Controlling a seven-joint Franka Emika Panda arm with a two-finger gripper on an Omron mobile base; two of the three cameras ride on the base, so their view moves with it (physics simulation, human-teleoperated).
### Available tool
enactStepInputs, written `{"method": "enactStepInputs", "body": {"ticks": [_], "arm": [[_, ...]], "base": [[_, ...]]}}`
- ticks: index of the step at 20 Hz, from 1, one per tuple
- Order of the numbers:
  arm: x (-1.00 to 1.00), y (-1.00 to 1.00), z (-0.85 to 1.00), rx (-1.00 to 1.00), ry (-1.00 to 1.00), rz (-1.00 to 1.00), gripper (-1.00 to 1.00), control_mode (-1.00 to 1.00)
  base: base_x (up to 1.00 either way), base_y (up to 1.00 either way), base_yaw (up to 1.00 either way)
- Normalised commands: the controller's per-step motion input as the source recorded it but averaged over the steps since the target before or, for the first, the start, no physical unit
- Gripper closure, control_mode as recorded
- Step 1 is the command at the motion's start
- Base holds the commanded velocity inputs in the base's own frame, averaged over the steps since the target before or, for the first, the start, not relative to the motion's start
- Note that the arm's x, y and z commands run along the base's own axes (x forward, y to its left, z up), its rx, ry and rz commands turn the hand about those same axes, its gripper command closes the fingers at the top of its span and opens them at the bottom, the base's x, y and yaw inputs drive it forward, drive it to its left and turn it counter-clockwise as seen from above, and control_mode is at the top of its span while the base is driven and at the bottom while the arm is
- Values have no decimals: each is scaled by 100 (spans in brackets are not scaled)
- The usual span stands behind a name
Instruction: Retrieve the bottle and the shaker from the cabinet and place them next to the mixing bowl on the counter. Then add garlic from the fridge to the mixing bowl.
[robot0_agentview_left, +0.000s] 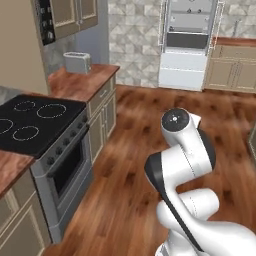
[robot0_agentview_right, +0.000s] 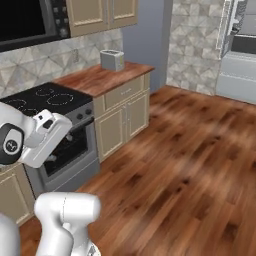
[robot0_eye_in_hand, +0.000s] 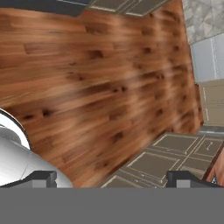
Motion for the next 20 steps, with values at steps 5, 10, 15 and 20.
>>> {"method": "enactStepInputs", "body": {"ticks": [5,10,15,20], "arm": [[0,0,0,0,0,0,-100,100],[0,0,0,0,0,0,-100,100],[0,0,0,0,0,0,-100,100],[0,0,0,0,0,0,-100,100]], "base": [[49,-41,-25],[71,-19,-34],[77,-17,-40],[89,0,-34]]}}
